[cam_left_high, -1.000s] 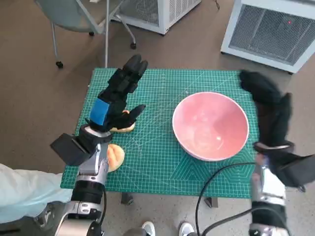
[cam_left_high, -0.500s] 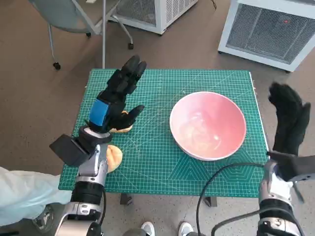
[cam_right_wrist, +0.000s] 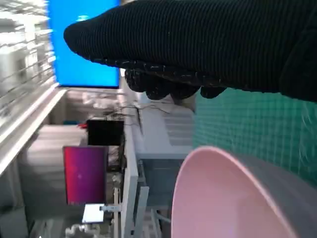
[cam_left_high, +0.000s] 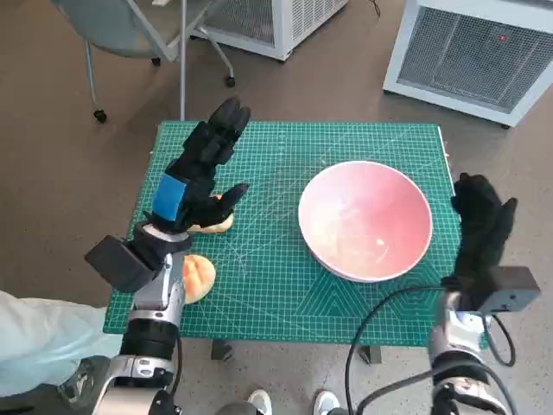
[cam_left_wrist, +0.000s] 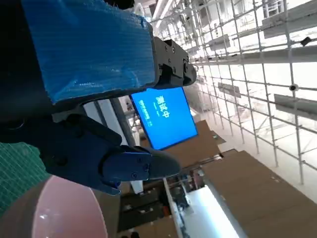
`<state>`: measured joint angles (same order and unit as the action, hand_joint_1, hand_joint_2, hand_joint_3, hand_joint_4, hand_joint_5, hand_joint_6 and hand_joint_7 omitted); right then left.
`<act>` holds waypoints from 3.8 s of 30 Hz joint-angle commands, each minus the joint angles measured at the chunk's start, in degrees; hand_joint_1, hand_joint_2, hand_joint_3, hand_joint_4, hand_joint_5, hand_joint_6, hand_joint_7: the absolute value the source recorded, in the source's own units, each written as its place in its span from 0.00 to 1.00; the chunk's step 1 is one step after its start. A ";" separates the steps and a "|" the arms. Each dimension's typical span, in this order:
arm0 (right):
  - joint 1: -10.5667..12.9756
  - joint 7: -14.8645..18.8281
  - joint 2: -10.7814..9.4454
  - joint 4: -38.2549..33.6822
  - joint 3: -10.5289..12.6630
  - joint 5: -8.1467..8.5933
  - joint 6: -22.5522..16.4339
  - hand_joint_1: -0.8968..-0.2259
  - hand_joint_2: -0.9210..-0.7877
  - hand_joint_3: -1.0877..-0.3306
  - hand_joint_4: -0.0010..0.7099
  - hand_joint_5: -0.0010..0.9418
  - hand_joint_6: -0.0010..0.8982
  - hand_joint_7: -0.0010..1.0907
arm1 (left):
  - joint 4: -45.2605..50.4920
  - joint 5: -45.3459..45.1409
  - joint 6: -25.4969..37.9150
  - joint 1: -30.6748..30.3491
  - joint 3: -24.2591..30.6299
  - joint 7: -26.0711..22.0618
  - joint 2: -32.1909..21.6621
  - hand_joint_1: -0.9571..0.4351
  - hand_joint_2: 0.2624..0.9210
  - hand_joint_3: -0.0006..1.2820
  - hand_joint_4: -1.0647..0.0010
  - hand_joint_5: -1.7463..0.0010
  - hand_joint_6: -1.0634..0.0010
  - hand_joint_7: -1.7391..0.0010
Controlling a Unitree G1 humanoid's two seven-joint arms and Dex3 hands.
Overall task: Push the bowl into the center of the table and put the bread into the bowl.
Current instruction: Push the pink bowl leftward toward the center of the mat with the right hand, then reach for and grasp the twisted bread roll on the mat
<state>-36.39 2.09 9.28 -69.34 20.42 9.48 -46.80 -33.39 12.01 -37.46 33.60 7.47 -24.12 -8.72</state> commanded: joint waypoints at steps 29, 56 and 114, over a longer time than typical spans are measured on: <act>-10.58 4.22 -8.22 -5.69 4.31 5.90 18.16 0.53 0.00 0.33 0.48 0.01 0.37 0.38 | 3.86 -0.70 -0.65 -3.67 0.90 1.40 -2.81 0.28 1.00 0.27 0.76 1.00 0.74 0.95; -13.39 5.01 -10.04 -6.35 3.61 4.62 23.42 0.50 0.00 0.33 0.51 0.01 0.42 0.37 | 8.43 -1.84 0.23 -7.73 0.64 5.66 -2.42 0.28 1.00 0.29 0.77 1.00 0.74 0.96; 10.55 13.78 1.02 50.74 -12.05 -4.80 11.64 0.24 0.00 0.39 0.21 0.01 0.00 0.46 | 1.59 0.64 -0.17 1.97 -2.31 -0.71 0.96 0.29 1.00 0.29 0.77 1.00 0.73 0.97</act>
<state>-27.78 16.66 9.68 -19.83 9.00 6.03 -36.62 -31.43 11.91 -37.97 34.64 5.23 -24.18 -8.17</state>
